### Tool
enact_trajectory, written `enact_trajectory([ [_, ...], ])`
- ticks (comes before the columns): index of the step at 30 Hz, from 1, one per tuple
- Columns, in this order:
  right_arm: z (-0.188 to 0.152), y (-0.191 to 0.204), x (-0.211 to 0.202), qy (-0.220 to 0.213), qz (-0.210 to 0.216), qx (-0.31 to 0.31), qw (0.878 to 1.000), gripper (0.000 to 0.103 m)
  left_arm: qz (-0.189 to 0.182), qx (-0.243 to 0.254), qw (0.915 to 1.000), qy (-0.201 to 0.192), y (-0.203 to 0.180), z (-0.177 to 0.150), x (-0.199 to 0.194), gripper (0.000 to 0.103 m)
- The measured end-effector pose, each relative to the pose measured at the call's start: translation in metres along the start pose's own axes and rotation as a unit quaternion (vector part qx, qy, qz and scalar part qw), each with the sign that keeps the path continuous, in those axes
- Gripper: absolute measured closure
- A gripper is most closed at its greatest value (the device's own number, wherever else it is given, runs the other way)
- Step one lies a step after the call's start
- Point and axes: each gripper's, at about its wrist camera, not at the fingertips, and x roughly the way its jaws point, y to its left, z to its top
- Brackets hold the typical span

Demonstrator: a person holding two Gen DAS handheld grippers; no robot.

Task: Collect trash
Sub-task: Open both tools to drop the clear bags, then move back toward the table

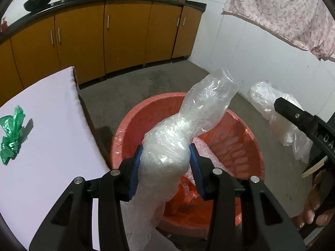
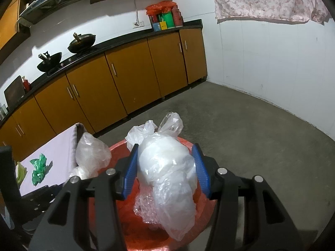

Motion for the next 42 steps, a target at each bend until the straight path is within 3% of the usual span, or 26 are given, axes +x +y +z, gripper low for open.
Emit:
enact_trajectory([
  [4, 0.000, 0.000, 0.004, -0.001, 0.011, 0.006, 1.000, 0.052, -0.002, 0.002, 1.0000, 0.003, -0.002, 0.001, 0.005, 0.058],
  [9, -0.001, -0.004, 0.002, -0.009, 0.020, 0.009, 1.000, 0.035, -0.003, 0.002, 1.0000, 0.007, -0.001, 0.000, 0.007, 0.042],
  [13, -0.002, -0.006, -0.002, -0.015, 0.016, 0.009, 1.000, 0.032, -0.002, -0.003, 1.0000, 0.006, 0.004, -0.001, 0.005, 0.038],
  [19, -0.003, -0.004, -0.005, -0.016, 0.012, 0.004, 1.000, 0.029, 0.012, -0.017, 0.9998, 0.000, 0.015, -0.002, -0.002, 0.034],
  [27, -0.008, 0.013, -0.010, -0.017, 0.016, -0.020, 1.000, 0.012, 0.040, -0.037, 0.9983, -0.021, 0.044, -0.008, -0.022, 0.023],
  [30, -0.010, 0.024, -0.012, -0.014, 0.029, -0.027, 0.999, 0.007, 0.063, -0.043, 0.9963, -0.038, 0.062, -0.014, -0.035, 0.017],
  [36, -0.014, 0.062, -0.017, -0.012, 0.068, -0.045, 0.997, 0.006, 0.115, -0.069, 0.9890, -0.063, 0.110, -0.032, -0.067, 0.009],
  [42, -0.026, 0.118, -0.012, 0.020, 0.103, -0.065, 0.992, 0.004, 0.187, -0.112, 0.9730, -0.075, 0.174, -0.058, -0.104, 0.005],
])
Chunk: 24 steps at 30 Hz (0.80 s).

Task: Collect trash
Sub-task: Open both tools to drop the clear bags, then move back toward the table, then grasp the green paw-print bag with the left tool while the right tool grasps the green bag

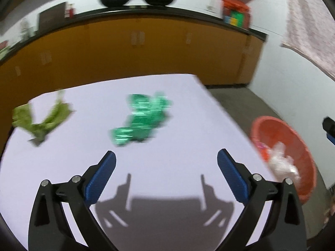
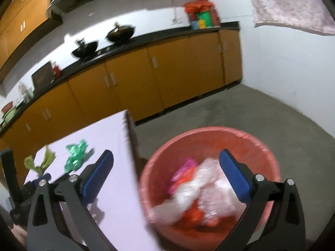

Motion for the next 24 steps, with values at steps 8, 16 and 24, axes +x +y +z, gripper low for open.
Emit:
enact_trajectory([
  [8, -0.020, 0.102, 0.023, 0.037, 0.023, -0.101, 0.994, 0.004, 0.116, -0.055, 0.9917, -0.016, 0.105, -0.012, -0.021, 0.002],
  [16, -0.040, 0.171, 0.057, 0.080, 0.072, -0.104, 0.989, 0.005, 0.168, -0.084, 0.9819, -0.026, 0.176, -0.012, -0.026, 0.002],
  [24, -0.044, 0.200, 0.095, 0.103, 0.084, -0.077, 0.988, 0.005, 0.152, -0.101, 0.9831, -0.015, 0.202, -0.001, -0.004, 0.002],
])
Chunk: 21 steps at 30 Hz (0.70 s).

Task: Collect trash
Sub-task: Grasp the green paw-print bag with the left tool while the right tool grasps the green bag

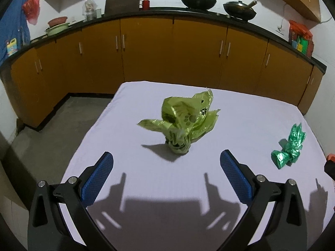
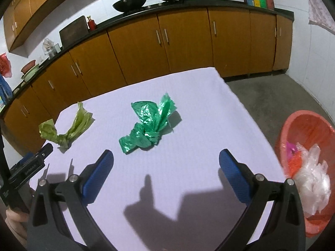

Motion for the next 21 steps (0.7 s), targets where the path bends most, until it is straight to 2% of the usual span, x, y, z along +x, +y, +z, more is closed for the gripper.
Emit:
enact_trajectory([
  [6, 0.016, 0.016, 0.025, 0.000, -0.006, -0.011, 1.000, 0.005, 0.018, 0.003, 0.9997, 0.017, -0.006, 0.014, 0.029, 0.002],
  [13, 0.026, 0.027, 0.069, 0.030, -0.026, 0.003, 0.999, 0.005, 0.001, -0.037, 0.9976, 0.059, 0.005, 0.020, 0.059, 0.003],
  [17, 0.029, 0.033, 0.085, 0.039, -0.039, -0.002, 0.998, 0.005, -0.023, -0.055, 0.9951, 0.078, 0.007, 0.020, 0.069, 0.014],
  [21, 0.030, 0.041, 0.097, 0.052, -0.040, -0.015, 0.998, 0.017, -0.030, -0.058, 0.9942, 0.085, 0.004, 0.020, 0.072, 0.023],
])
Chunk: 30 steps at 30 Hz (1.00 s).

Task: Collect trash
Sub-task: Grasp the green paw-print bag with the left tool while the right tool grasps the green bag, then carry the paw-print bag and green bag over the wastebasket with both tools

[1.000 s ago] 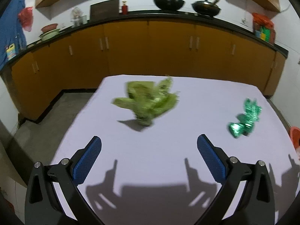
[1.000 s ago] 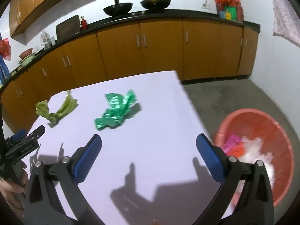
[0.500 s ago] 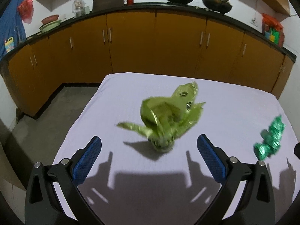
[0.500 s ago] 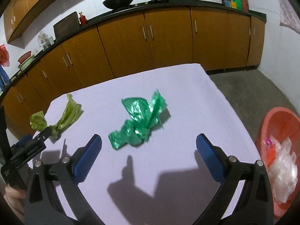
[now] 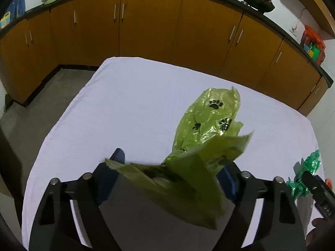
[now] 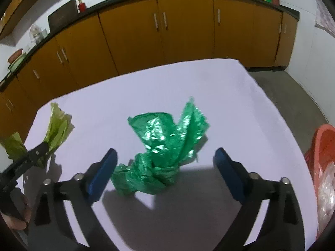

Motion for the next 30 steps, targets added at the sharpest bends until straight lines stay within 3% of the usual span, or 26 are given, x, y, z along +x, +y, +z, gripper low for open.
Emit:
enact_trajectory([
  [6, -0.006, 0.012, 0.011, 0.018, 0.007, -0.029, 0.999, 0.041, -0.008, 0.007, 0.9999, 0.000, -0.004, 0.001, 0.001, 0.040],
  [10, -0.008, 0.015, 0.010, 0.016, 0.014, -0.035, 0.999, 0.048, -0.011, 0.004, 0.9999, -0.002, 0.000, 0.002, 0.001, 0.057],
  [12, -0.009, 0.015, 0.008, 0.015, 0.018, -0.036, 0.999, 0.062, -0.012, 0.004, 0.9999, -0.003, 0.001, 0.002, 0.000, 0.061],
  [17, -0.013, 0.010, 0.002, 0.017, 0.029, -0.032, 0.999, 0.064, -0.016, 0.009, 0.9998, -0.008, 0.003, 0.000, -0.008, 0.068],
  [30, -0.019, -0.021, -0.053, -0.024, 0.041, -0.026, 0.999, 0.065, -0.056, 0.052, 0.9961, -0.044, -0.017, -0.006, -0.054, 0.070],
])
